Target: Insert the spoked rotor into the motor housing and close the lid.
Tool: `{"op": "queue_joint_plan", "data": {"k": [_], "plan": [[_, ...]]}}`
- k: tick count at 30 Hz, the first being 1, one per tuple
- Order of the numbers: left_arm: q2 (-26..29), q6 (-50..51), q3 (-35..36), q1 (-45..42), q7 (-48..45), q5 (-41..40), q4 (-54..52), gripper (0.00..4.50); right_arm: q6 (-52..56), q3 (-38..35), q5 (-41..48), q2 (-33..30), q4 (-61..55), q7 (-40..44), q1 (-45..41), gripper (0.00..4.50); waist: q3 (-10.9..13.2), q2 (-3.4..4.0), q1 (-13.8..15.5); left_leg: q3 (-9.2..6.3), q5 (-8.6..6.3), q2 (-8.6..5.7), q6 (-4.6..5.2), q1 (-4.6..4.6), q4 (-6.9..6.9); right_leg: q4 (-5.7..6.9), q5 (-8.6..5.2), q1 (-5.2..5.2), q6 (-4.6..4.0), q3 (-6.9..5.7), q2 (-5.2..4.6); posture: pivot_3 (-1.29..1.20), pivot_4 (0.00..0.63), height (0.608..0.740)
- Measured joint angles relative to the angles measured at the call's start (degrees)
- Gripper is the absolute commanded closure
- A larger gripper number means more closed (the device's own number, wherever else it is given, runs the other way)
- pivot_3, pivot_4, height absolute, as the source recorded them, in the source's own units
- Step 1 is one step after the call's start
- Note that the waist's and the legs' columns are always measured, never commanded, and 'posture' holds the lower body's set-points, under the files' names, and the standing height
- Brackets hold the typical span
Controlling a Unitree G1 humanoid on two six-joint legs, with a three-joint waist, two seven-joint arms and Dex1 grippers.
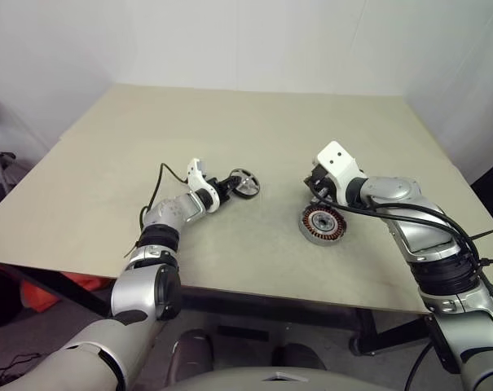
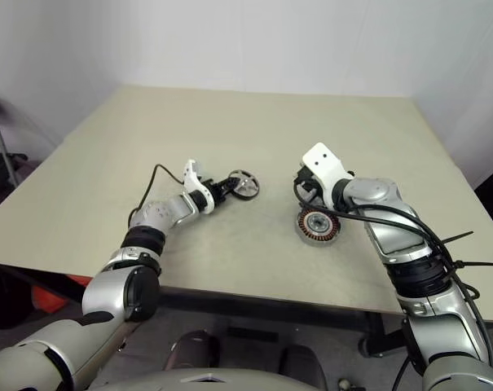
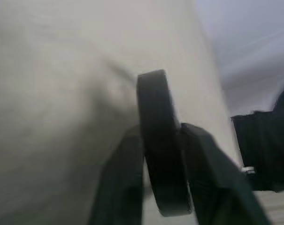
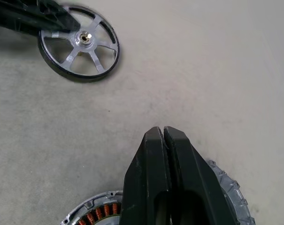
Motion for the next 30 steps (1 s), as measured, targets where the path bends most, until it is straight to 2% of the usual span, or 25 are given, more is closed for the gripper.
{"op": "queue_joint_plan", "data": {"k": [6, 10, 13, 20, 30], "plan": [[0.28, 2.32, 0.45, 1.17, -1.01, -1.66, -1.55, 4.03, -2.80, -0.20, -2.43, -5.61, 3.80, -0.37, 0.03, 4.50, 0.01, -0.01, -0.04, 0.00, 0.00, -0.01, 0.00, -0.04, -0.05, -0.10, -0.01, -0.02, 0.01, -0.01, 0.00, 0.00, 0.000, 0.740], [-0.79, 8.39, 2.86, 2.44, -1.68, -6.07, -3.36, 4.03, -6.33, -0.49, -5.31, -13.76, 5.89, -0.17, 2.61, 4.50, 0.04, -0.02, 0.30, -0.02, -0.10, 0.00, 0.17, -0.32, -0.11, -0.31, -0.02, -0.11, 0.03, -0.15, 0.00, 0.00, 0.000, 0.740], [-1.86, 12.10, 4.59, 2.47, -2.24, -10.06, -6.37, 4.03, -7.40, -1.55, -7.12, -17.64, 7.26, -0.10, 5.06, 4.50, 0.06, -0.04, 0.15, -0.03, -0.17, 0.01, 0.29, -0.45, -0.11, -0.45, -0.01, -0.18, 0.03, -0.18, 0.00, 0.00, 0.000, 0.740], [-6.66, 17.23, 6.27, 0.17, -2.32, -16.52, -8.45, 4.03, -5.62, -2.73, -6.82, -20.43, -0.07, 2.63, 14.80, 4.50, 0.07, -0.02, -0.04, -0.01, -0.38, 0.00, 0.65, -0.45, -0.09, -0.60, -0.02, -0.11, 0.03, -0.22, -0.04, 0.00, 0.000, 0.740], [-8.37, 18.47, -1.49, -0.08, -4.73, -13.02, -3.52, 4.03, 0.09, -5.29, -7.29, -20.45, -6.86, 0.44, 21.34, 4.50, 0.07, 0.01, -0.04, -0.01, -0.41, -0.03, 0.71, -0.33, -0.07, -0.58, -0.03, -0.02, 0.06, -0.20, -0.09, 0.00, 0.000, 0.740]]}}
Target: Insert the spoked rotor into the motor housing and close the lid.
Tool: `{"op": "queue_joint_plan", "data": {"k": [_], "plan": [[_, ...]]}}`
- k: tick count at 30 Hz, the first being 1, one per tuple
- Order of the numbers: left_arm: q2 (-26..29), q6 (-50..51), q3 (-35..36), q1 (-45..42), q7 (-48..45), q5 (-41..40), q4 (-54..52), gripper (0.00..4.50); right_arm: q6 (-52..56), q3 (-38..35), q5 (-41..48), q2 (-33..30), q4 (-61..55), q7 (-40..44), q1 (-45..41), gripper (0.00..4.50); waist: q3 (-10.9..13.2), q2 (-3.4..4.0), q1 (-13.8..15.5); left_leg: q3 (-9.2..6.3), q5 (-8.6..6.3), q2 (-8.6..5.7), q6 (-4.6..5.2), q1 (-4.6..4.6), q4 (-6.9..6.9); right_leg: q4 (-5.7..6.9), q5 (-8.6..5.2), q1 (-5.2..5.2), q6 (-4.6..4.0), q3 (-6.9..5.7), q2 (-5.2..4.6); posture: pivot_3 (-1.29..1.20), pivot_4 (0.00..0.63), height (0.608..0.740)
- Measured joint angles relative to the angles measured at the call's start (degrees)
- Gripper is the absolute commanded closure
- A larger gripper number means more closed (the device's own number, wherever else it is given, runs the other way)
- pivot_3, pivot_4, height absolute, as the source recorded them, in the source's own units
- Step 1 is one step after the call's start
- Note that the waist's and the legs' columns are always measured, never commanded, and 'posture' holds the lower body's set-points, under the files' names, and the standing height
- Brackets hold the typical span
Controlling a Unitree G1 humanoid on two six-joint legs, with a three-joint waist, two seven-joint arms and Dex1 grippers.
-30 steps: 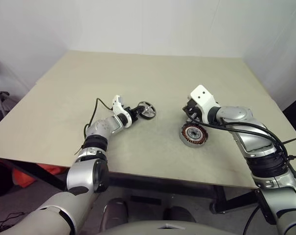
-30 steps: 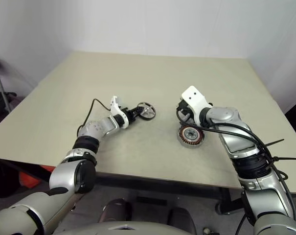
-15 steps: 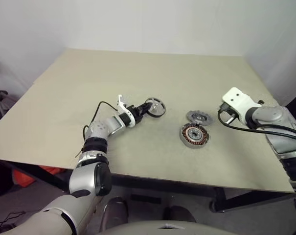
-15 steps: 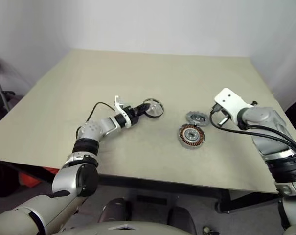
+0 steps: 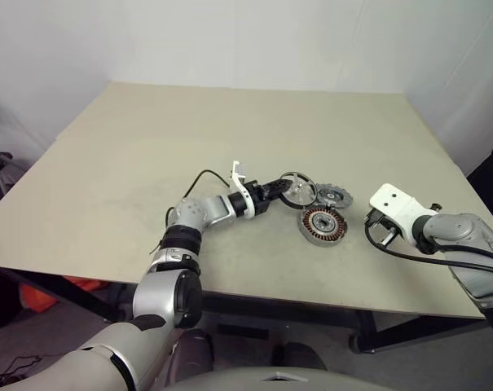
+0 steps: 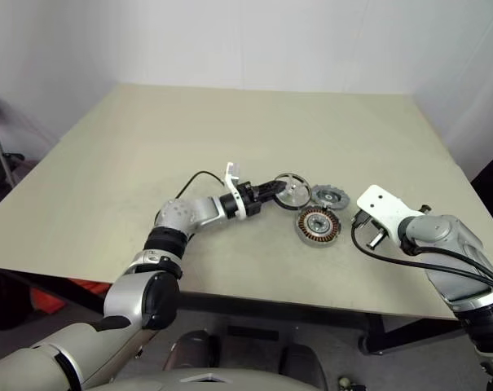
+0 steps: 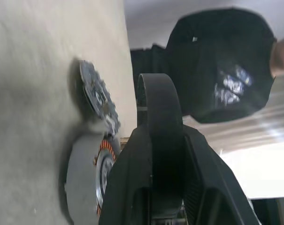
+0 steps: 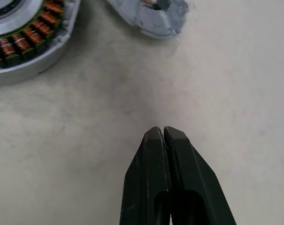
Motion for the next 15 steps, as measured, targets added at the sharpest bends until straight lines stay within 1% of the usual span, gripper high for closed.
{"op": "queue_joint_plan", "data": {"k": [5, 11, 15], "plan": [[-0.17, -0.24, -1.86, -0.96, -2.10, 0.60, 2.97, 4.03, 2.70, -2.43, -0.01, -0.11, -2.71, -0.86, 3.88, 4.50, 0.00, 0.00, 0.18, -0.01, 0.00, -0.03, 0.00, -0.01, 0.00, -0.03, -0.01, 0.02, 0.02, -0.01, -0.03, 0.00, 0.000, 0.740], [-0.35, -1.12, -4.01, -3.32, -4.87, 2.39, 7.66, 4.03, 5.30, -4.39, 0.49, -0.65, -8.58, -0.72, 8.14, 4.50, -0.02, 0.04, 0.34, -0.01, -0.01, -0.06, 0.01, 0.07, 0.00, -0.02, -0.03, 0.08, 0.05, 0.00, -0.08, 0.00, 0.000, 0.740], [-0.50, -1.79, -5.38, -5.24, -7.04, 3.51, 10.10, 4.03, 7.80, -4.50, 1.34, 1.58, -12.92, -1.20, 9.23, 4.50, -0.03, 0.06, 0.43, -0.02, -0.01, -0.06, 0.02, 0.12, -0.01, 0.00, -0.03, 0.13, 0.06, -0.01, -0.09, 0.00, 0.000, 0.740]]}}
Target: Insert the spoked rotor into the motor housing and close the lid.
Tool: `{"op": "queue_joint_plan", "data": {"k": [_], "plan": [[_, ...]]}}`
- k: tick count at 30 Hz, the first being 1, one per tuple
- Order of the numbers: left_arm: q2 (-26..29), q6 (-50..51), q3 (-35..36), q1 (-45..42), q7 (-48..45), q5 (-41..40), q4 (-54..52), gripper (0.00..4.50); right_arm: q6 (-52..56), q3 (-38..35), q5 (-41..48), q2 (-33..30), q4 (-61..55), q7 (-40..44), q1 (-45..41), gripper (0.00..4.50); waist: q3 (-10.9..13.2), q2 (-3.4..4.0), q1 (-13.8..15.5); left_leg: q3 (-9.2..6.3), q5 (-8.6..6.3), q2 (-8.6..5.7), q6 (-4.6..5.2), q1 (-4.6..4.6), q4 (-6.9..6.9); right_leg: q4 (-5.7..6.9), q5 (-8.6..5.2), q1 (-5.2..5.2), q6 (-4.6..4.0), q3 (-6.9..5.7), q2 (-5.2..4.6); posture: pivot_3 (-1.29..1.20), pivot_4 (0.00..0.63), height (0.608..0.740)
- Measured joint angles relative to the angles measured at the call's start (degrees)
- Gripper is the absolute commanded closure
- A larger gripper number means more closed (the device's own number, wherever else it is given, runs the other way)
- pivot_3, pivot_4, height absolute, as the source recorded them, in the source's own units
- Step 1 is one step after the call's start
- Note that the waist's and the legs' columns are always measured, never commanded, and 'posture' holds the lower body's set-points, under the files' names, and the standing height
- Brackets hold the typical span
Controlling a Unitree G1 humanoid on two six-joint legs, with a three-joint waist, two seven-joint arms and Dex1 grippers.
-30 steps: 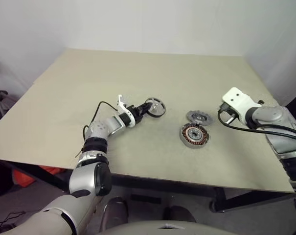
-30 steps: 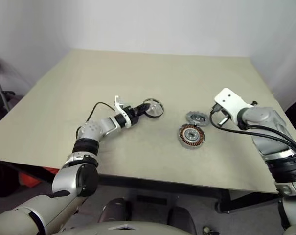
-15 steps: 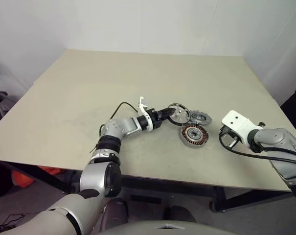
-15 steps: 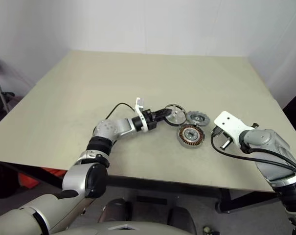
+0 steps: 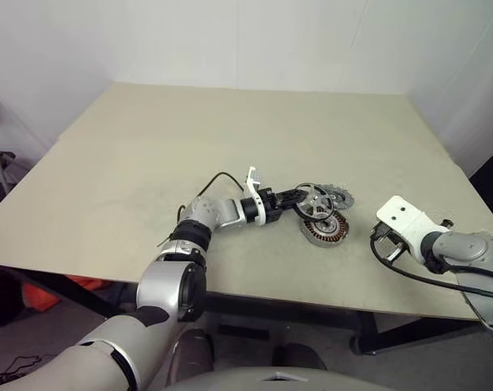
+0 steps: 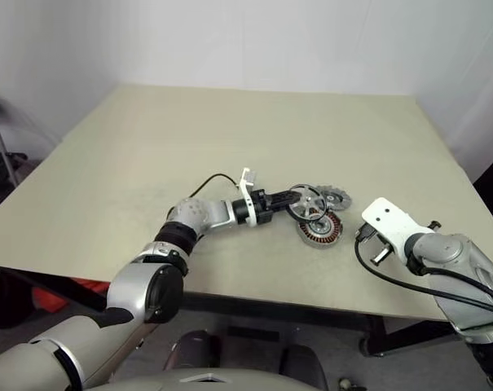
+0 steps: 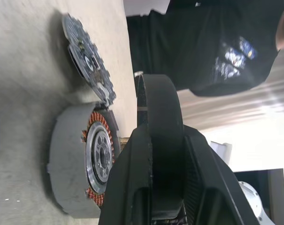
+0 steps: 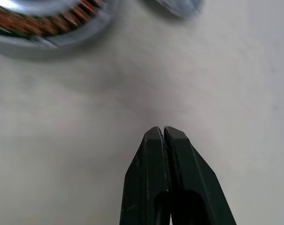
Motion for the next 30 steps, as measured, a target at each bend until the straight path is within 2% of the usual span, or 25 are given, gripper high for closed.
{"op": "queue_joint_plan", "data": {"k": [13, 23, 27, 30], "plan": [[-0.33, -5.17, -5.28, -2.14, -4.92, 5.58, 7.15, 4.03, 4.92, 0.06, 0.50, 1.82, -5.04, -2.77, 1.26, 4.50, -0.01, 0.02, 0.07, -0.02, -0.01, -0.47, 0.03, 0.11, -0.04, -0.01, -0.05, 0.18, 0.21, 0.02, -0.45, 0.00, 0.000, 0.740], [-0.55, -7.32, -5.46, -5.13, -7.42, 6.45, 10.13, 4.03, 6.31, 0.05, 0.84, 2.73, -6.53, -4.62, 2.95, 4.50, -0.01, 0.03, 0.09, -0.03, -0.01, -0.52, 0.02, 0.20, -0.03, -0.01, -0.06, 0.29, 0.27, 0.01, -0.51, 0.00, 0.000, 0.740], [-0.57, -7.82, -6.26, -5.47, -8.46, 7.35, 10.13, 2.78, 6.44, 0.08, 0.93, 3.08, -6.53, -5.12, 2.55, 4.50, -0.02, 0.03, 0.08, -0.04, -0.02, -0.51, 0.03, 0.19, -0.04, -0.01, -0.08, 0.29, 0.29, 0.00, -0.51, 0.00, 0.000, 0.740], [-0.57, -7.86, -6.35, -5.65, -8.19, 7.65, 10.42, 2.78, 6.48, 0.60, 0.96, 3.44, -6.53, -5.67, 1.17, 4.50, -0.02, 0.03, 0.08, -0.04, -0.02, -0.51, 0.03, 0.19, -0.04, -0.01, -0.08, 0.29, 0.29, 0.00, -0.51, 0.00, 0.000, 0.740]]}}
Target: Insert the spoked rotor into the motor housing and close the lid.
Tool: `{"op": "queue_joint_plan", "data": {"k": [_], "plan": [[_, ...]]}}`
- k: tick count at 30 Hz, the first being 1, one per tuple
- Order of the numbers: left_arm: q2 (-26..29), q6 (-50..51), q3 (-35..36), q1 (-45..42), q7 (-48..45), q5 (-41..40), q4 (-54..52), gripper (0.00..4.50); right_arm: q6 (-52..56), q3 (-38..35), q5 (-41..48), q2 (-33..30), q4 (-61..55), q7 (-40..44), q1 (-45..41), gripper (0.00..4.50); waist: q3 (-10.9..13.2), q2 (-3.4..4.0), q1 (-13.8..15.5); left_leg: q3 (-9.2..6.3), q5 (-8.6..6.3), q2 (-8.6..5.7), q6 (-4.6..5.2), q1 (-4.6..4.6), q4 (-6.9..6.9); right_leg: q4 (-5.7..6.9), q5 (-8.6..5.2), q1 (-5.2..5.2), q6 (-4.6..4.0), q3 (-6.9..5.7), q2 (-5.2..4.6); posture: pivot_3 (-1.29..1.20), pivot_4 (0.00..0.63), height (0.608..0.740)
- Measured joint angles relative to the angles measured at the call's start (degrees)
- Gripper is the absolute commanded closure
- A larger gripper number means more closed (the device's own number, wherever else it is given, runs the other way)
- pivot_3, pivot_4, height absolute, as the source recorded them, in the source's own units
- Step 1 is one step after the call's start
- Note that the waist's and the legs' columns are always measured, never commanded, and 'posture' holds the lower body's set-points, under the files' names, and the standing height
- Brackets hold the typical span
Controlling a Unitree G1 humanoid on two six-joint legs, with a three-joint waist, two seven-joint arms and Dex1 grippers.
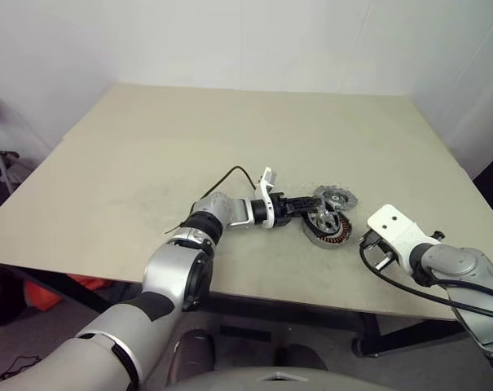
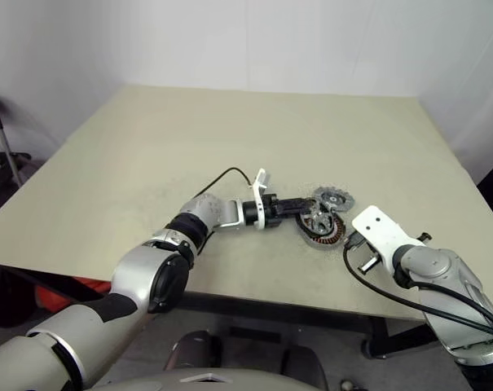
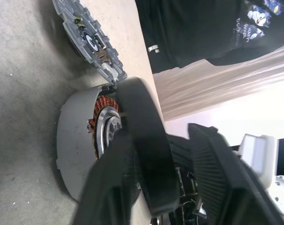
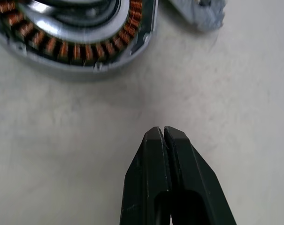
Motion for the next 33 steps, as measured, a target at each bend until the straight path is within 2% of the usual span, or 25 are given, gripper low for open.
{"op": "queue_joint_plan", "data": {"k": [12, 19, 28, 33], "plan": [[0.07, -0.42, 0.83, -0.41, 0.58, 0.99, 0.41, 2.78, -1.53, 0.38, -0.01, 0.84, 2.75, -1.42, -6.17, 4.50, 0.00, 0.00, -0.05, -0.03, 0.01, -0.01, -0.01, 0.01, 0.00, 0.02, 0.00, 0.03, 0.00, -0.02, 0.00, 0.00, 0.000, 0.740], [0.67, 1.05, 0.73, 0.22, -1.60, 2.42, -2.89, 2.78, -0.63, -2.60, 5.27, 10.19, 3.19, -0.81, -14.97, 4.50, -0.02, 0.05, -0.15, -0.04, 0.01, 0.00, 0.00, 0.00, 0.01, 0.05, 0.00, 0.02, -0.01, -0.05, 0.00, 0.00, 0.000, 0.740], [4.89, 3.98, -0.37, 9.65, -1.97, 3.72, -13.94, 2.78, -0.40, -1.77, 8.35, 11.93, 3.67, -0.42, -15.89, 4.50, -0.01, 0.07, -0.15, -0.04, 0.02, 0.01, -0.03, 0.00, 0.00, 0.05, 0.00, 0.04, -0.01, -0.06, -0.01, 0.00, 0.000, 0.740], [5.07, 4.47, -0.30, 12.28, -0.37, 3.71, -17.30, 2.78, -0.32, -1.79, 10.19, 11.95, 3.77, -0.16, -16.13, 4.50, -0.01, 0.08, -0.13, -0.04, 0.02, 0.00, -0.04, 0.02, 0.00, 0.05, 0.00, 0.08, -0.01, -0.06, -0.03, 0.00, 0.000, 0.740]]}}
